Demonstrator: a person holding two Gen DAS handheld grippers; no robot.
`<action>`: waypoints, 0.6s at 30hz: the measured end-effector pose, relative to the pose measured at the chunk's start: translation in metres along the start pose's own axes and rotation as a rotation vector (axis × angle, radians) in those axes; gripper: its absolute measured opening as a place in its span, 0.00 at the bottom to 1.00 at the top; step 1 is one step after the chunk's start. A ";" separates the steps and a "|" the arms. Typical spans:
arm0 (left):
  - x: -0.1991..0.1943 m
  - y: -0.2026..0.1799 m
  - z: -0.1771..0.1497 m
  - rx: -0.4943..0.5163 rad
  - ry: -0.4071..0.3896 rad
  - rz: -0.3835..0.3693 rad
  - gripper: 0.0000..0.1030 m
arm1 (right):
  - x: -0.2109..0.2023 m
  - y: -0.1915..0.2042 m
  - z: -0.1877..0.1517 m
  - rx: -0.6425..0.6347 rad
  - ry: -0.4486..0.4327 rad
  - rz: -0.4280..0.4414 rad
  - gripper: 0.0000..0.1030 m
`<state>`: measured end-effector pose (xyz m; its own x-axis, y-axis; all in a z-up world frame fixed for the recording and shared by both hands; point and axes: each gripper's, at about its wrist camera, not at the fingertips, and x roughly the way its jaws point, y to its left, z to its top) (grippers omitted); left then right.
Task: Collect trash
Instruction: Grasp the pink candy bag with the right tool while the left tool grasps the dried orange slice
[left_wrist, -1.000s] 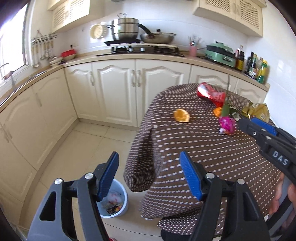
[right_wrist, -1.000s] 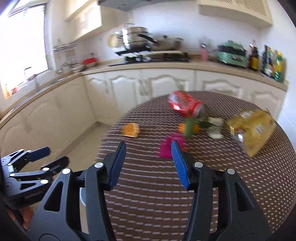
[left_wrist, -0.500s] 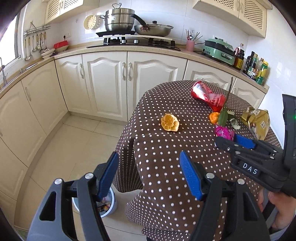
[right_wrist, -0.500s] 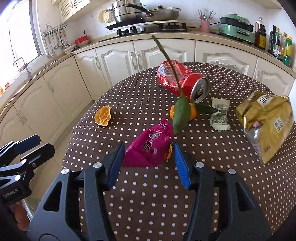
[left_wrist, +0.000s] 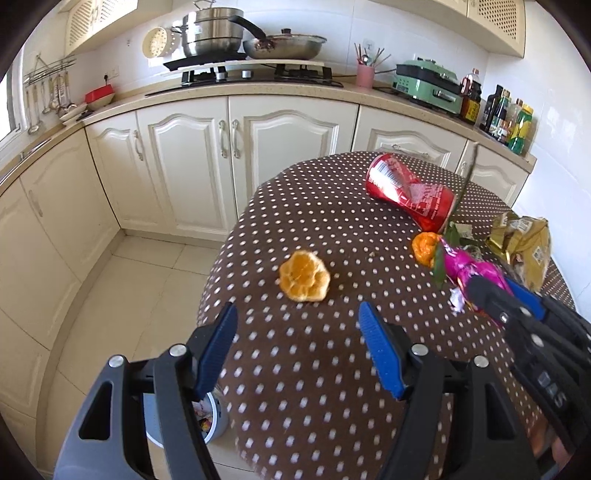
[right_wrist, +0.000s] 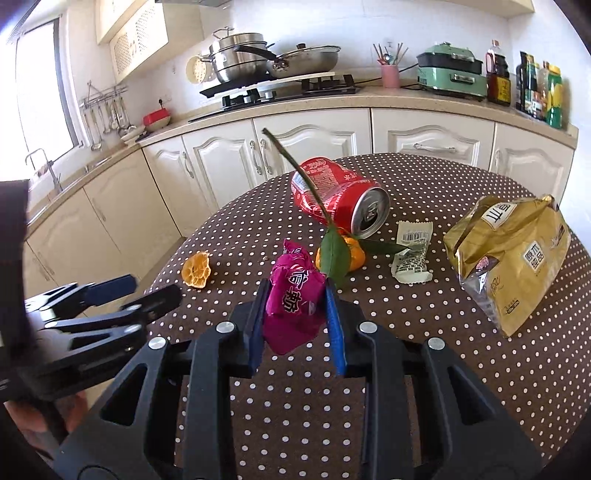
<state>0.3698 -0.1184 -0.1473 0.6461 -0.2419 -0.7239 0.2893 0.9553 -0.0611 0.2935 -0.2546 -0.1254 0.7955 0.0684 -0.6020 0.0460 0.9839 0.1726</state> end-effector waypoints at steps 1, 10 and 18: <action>0.004 -0.002 0.002 0.004 0.003 0.003 0.65 | 0.001 -0.002 0.001 0.009 0.003 0.006 0.28; 0.048 -0.012 0.016 0.049 0.076 0.048 0.65 | 0.012 -0.009 0.006 0.045 0.028 0.035 0.28; 0.042 -0.015 0.016 0.076 0.062 0.002 0.32 | 0.013 -0.009 0.007 0.042 0.026 0.036 0.28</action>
<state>0.4035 -0.1456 -0.1655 0.6021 -0.2271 -0.7655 0.3426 0.9394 -0.0093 0.3076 -0.2638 -0.1292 0.7810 0.1084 -0.6151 0.0434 0.9730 0.2266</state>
